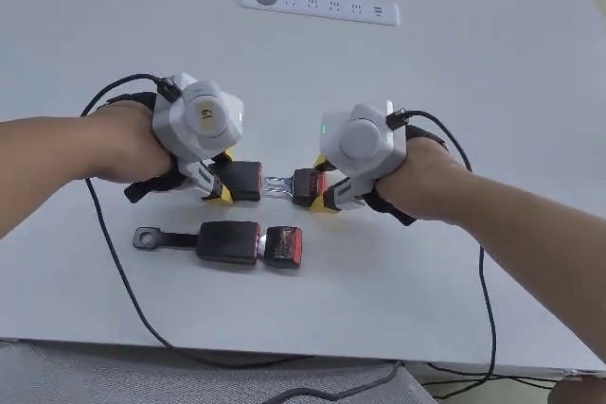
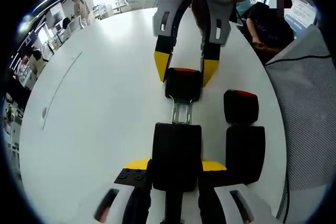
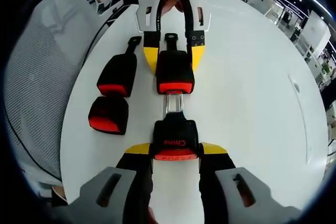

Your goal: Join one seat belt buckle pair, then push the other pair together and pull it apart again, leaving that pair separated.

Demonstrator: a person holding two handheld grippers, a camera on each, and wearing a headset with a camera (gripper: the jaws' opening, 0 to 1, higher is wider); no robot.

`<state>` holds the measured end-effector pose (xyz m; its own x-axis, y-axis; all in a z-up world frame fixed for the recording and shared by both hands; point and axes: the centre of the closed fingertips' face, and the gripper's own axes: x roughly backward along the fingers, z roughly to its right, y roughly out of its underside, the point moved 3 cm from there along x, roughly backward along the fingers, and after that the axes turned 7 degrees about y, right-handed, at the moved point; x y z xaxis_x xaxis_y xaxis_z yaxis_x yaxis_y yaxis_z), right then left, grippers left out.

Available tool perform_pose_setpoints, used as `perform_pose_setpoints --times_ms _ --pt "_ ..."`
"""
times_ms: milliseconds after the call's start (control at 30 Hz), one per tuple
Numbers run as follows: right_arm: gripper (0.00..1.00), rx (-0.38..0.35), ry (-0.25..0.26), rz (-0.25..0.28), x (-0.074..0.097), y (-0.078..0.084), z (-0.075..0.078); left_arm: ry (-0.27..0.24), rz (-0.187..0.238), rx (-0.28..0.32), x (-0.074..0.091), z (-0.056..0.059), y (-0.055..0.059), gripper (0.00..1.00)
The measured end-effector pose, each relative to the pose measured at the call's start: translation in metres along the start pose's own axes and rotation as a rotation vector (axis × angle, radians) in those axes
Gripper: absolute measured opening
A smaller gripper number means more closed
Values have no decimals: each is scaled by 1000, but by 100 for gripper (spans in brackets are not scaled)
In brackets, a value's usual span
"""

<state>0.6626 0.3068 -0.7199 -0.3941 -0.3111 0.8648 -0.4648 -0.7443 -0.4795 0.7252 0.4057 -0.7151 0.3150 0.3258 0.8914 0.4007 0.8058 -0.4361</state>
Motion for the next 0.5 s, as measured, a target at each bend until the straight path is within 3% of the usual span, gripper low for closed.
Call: perform_pose_setpoints --times_ms 500 --pt "32 -11 -19 32 -5 -8 2 5 -6 -18 -1 0 0 34"
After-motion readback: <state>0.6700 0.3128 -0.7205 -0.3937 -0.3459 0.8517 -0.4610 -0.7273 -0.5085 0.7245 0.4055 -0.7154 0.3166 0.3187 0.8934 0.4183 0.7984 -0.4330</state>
